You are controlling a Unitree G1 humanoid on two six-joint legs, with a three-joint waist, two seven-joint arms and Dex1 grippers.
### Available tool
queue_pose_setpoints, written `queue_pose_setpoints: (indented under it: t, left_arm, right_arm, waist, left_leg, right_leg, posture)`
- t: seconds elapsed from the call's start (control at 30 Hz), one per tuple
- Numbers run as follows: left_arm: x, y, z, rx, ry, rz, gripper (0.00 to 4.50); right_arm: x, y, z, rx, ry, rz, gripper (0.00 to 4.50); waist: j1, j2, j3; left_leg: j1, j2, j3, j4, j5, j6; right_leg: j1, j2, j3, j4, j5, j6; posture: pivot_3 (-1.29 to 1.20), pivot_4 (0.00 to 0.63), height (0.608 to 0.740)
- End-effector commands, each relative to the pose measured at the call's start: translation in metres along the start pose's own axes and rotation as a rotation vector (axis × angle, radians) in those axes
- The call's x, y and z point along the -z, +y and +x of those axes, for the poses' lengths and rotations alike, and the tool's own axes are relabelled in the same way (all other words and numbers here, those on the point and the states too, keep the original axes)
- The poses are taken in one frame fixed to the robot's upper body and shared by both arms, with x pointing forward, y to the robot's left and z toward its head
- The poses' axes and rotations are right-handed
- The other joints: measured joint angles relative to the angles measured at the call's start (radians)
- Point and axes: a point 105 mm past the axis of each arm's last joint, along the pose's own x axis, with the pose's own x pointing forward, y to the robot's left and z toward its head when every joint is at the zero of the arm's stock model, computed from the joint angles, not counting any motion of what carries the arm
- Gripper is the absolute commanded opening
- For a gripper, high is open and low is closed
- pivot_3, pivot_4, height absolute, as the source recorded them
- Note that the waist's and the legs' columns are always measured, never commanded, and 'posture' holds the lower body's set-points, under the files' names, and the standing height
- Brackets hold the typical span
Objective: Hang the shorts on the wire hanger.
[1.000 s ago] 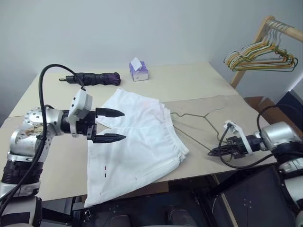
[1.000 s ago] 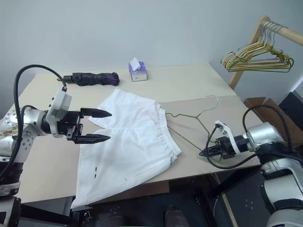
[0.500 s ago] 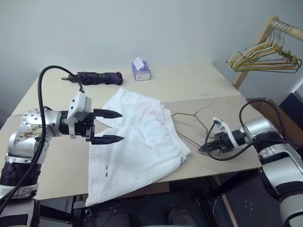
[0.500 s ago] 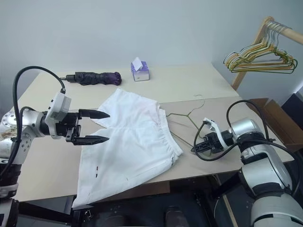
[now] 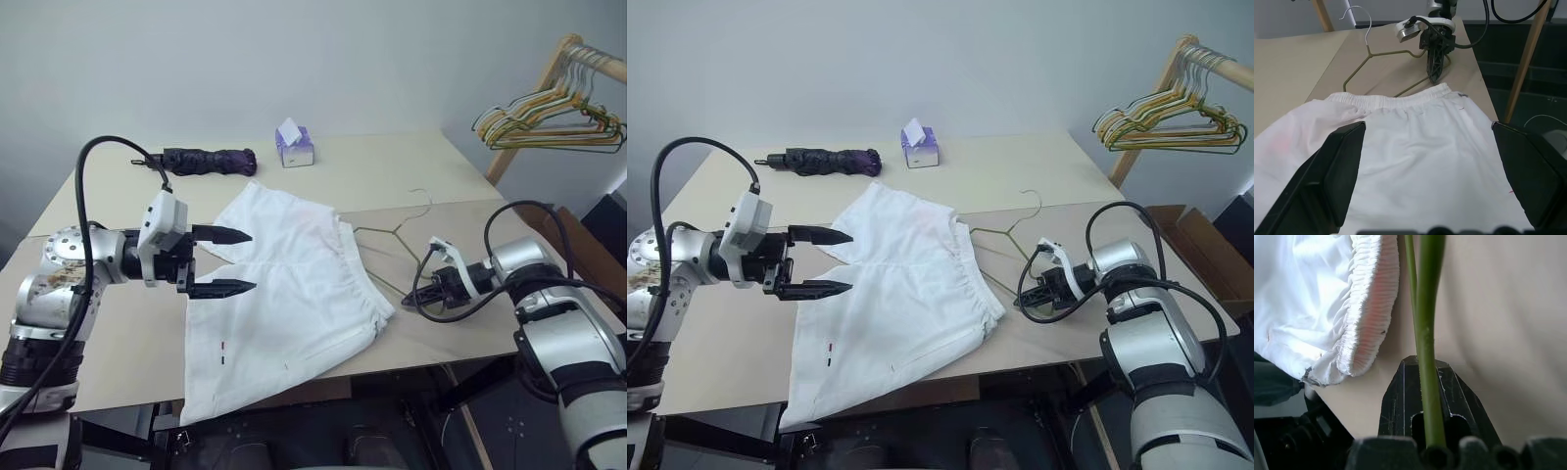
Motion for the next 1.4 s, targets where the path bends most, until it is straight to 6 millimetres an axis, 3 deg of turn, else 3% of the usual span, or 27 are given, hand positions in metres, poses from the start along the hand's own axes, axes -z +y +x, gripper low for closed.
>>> queue_pose_setpoints:
  t: [0.03, 0.1, 0.23, 0.33, 0.43, 0.6, 0.83, 1.07, 1.23, 1.4]
  left_arm:
    - [-0.009, 0.002, -0.002, -0.018, -0.009, 0.060, 4.46]
    - [-0.009, 0.003, -0.002, -0.024, -0.012, 0.063, 4.46]
    - [-0.008, 0.007, 0.000, -0.039, -0.018, 0.075, 4.46]
    - [-0.008, 0.013, -0.001, -0.058, -0.015, 0.095, 4.46]
    - [-0.011, 0.027, -0.005, -0.099, -0.006, 0.141, 4.46]
    - [-0.024, 0.051, -0.016, -0.138, 0.020, 0.219, 4.46]
    - [-0.027, 0.064, -0.010, -0.080, 0.085, 0.322, 4.46]
    - [0.000, 0.060, 0.011, 0.087, 0.199, 0.369, 4.46]
    - [0.021, 0.066, 0.031, 0.111, 0.296, 0.430, 4.46]
    - [0.025, 0.070, 0.038, 0.114, 0.293, 0.453, 3.21]
  right_arm:
    - [-0.029, 0.005, -0.009, 0.047, -0.120, -0.080, 0.00]
    - [-0.039, 0.011, -0.011, 0.052, -0.156, -0.127, 0.00]
    - [-0.054, 0.033, -0.030, 0.154, -0.223, -0.461, 0.00]
    - [-0.054, 0.051, -0.037, 0.249, -0.242, -0.660, 0.00]
    - [-0.053, 0.072, -0.038, 0.336, -0.230, -0.868, 0.00]
    - [-0.046, 0.098, -0.028, 0.394, -0.191, -1.071, 0.00]
    - [-0.035, 0.116, -0.019, 0.391, -0.123, -1.192, 0.00]
    - [-0.037, 0.129, -0.020, 0.362, -0.121, -1.217, 0.00]
    - [-0.038, 0.134, -0.021, 0.341, -0.123, -1.215, 0.00]
    - [-0.040, 0.140, -0.024, 0.319, -0.139, -1.188, 0.00]
  waist:
    - [0.000, 0.000, 0.000]
    - [0.000, 0.000, 0.000]
    - [0.002, 0.001, 0.000]
    - [0.006, 0.001, -0.001]
    - [0.004, 0.001, -0.001]
    - [-0.008, 0.001, -0.001]
    - [-0.023, 0.001, -0.001]
    - [-0.030, 0.001, -0.001]
    - [-0.029, 0.001, -0.001]
    - [-0.035, 0.001, -0.001]
  left_leg:
    - [0.000, 0.000, 0.000, 0.000, 0.000, 0.000]
    - [0.000, 0.000, 0.000, 0.000, 0.000, 0.000]
    - [-0.004, 0.000, 0.000, 0.000, 0.000, 0.000]
    - [-0.015, 0.000, -0.001, 0.001, 0.000, 0.000]
    - [-0.017, 0.000, -0.001, 0.001, 0.000, 0.000]
    - [-0.016, 0.000, 0.000, 0.002, 0.000, 0.000]
    - [-0.017, 0.000, 0.000, 0.002, 0.000, 0.000]
    - [-0.017, 0.000, 0.000, 0.004, 0.000, 0.000]
    - [-0.017, 0.000, -0.001, 0.004, 0.000, 0.000]
    - [-0.017, 0.000, -0.001, 0.005, 0.000, 0.000]
  right_leg:
    - [0.000, 0.000, 0.000, 0.000, 0.000, 0.000]
    - [0.000, 0.000, 0.000, 0.000, 0.000, 0.000]
    - [-0.004, 0.000, 0.000, 0.001, 0.000, 0.000]
    - [-0.015, 0.000, -0.001, 0.002, 0.002, -0.003]
    - [-0.017, 0.000, -0.001, 0.002, 0.004, -0.006]
    - [-0.016, 0.000, -0.001, 0.002, 0.004, -0.006]
    - [-0.016, 0.000, -0.001, 0.001, 0.004, -0.006]
    - [-0.016, 0.000, -0.001, 0.002, 0.004, -0.007]
    - [-0.016, 0.000, -0.001, 0.002, 0.004, -0.007]
    - [-0.016, 0.000, -0.001, 0.002, 0.005, -0.007]
  posture:
    - [0.05, 0.020, 0.740]
    - [0.04, 0.015, 0.740]
    - [0.01, 0.004, 0.740]
    - [0.00, 0.002, 0.740]
    - [0.00, 0.002, 0.740]
    - [-0.05, 0.000, 0.740]
    - [-0.06, 0.000, 0.740]
    - [-0.07, 0.000, 0.740]
    - [-0.07, 0.000, 0.740]
    - [-0.09, 0.000, 0.740]
